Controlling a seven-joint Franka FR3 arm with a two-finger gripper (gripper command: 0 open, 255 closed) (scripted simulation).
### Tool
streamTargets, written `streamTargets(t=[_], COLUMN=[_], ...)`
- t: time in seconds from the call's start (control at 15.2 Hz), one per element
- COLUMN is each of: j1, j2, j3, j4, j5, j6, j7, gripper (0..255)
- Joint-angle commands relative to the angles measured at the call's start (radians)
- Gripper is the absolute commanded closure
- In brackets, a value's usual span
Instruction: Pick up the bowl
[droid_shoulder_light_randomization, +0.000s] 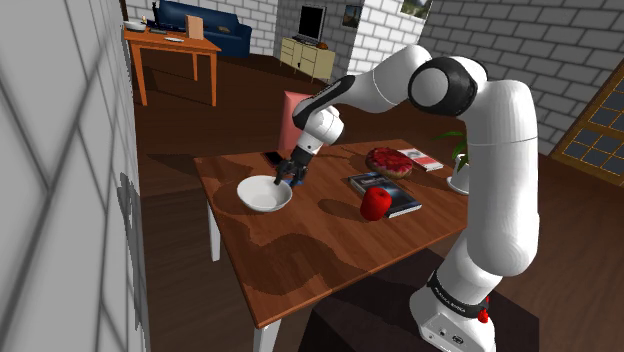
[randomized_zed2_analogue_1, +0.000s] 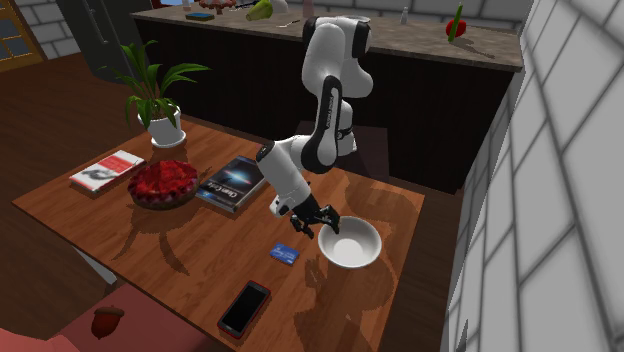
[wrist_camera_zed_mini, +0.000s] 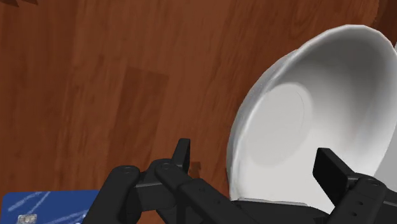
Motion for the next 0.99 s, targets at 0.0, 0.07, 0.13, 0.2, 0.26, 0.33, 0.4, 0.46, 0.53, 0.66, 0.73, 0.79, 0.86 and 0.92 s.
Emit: streamTargets(t=[0.0,0.07,0.13,0.2,0.26,0.33,0.4,0.46,0.53,0.66,0.73,0.79,0.86,0.92], j1=[-0.002,-0.004,-0.004,-0.004,-0.004,-0.004,-0.004,-0.004,-0.004,-0.004,-0.004,-0.004,-0.004,-0.003], j2=[0.025,0.036,0.042,0.042,0.041,0.041,0.04,0.04,0.04,0.04,0.04,0.039,0.042,0.031], j3=[0.006,0.008,0.009,0.009,0.009,0.009,0.009,0.009,0.009,0.009,0.009,0.009,0.009,0.007], j4=[0.007,0.009,0.01,0.01,0.009,0.01,0.009,0.009,0.009,0.009,0.008,0.008,0.01,0.008], j5=[0.012,0.017,0.02,0.02,0.019,0.019,0.019,0.019,0.019,0.019,0.019,0.019,0.02,0.015], j6=[0.015,0.022,0.026,0.026,0.026,0.025,0.026,0.025,0.026,0.026,0.026,0.026,0.026,0.019], j7=[-0.015,-0.021,-0.025,-0.025,-0.024,-0.024,-0.024,-0.024,-0.024,-0.024,-0.024,-0.024,-0.025,-0.019], gripper=[0,0,0,0,255,255,255,255,255,255,255,255,255,255])
